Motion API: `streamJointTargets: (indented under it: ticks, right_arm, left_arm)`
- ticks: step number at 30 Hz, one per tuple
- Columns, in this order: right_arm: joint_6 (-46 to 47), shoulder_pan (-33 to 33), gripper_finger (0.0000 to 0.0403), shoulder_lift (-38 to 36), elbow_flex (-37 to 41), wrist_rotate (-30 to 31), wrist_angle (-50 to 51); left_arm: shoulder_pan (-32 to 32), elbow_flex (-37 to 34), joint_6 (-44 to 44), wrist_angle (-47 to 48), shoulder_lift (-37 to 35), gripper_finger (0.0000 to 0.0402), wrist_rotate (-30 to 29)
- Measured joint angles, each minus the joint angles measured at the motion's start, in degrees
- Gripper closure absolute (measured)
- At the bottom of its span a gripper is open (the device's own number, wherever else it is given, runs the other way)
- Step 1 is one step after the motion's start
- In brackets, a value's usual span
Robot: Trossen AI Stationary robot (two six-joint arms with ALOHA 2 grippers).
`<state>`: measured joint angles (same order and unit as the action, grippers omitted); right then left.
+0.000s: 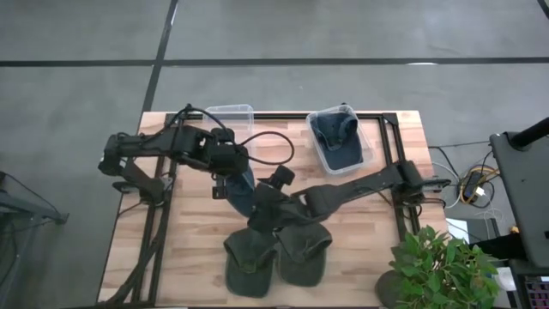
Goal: Pick & Place hat
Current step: Put the blue cap into the right transparent bin
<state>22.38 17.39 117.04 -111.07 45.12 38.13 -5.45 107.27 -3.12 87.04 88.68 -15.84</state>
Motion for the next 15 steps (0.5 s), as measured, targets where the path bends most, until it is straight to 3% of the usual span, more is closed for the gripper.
streamJointTargets:
  ticks: [7, 15]
  right_arm:
    - [0.5, -0.7, 0.0182, 6.9, -11.2, 1.4, 10.2]
    - [-0.1, -0.5, 0.0338, 6.3, -11.6, 1.3, 15.1]
  left_arm:
    - [0.0, 1.6, -0.2, 0.2, 0.0, 0.0401, 0.4]
    - [0.0, 1.7, -0.4, 1.7, 0.0, 0.0401, 0.7]
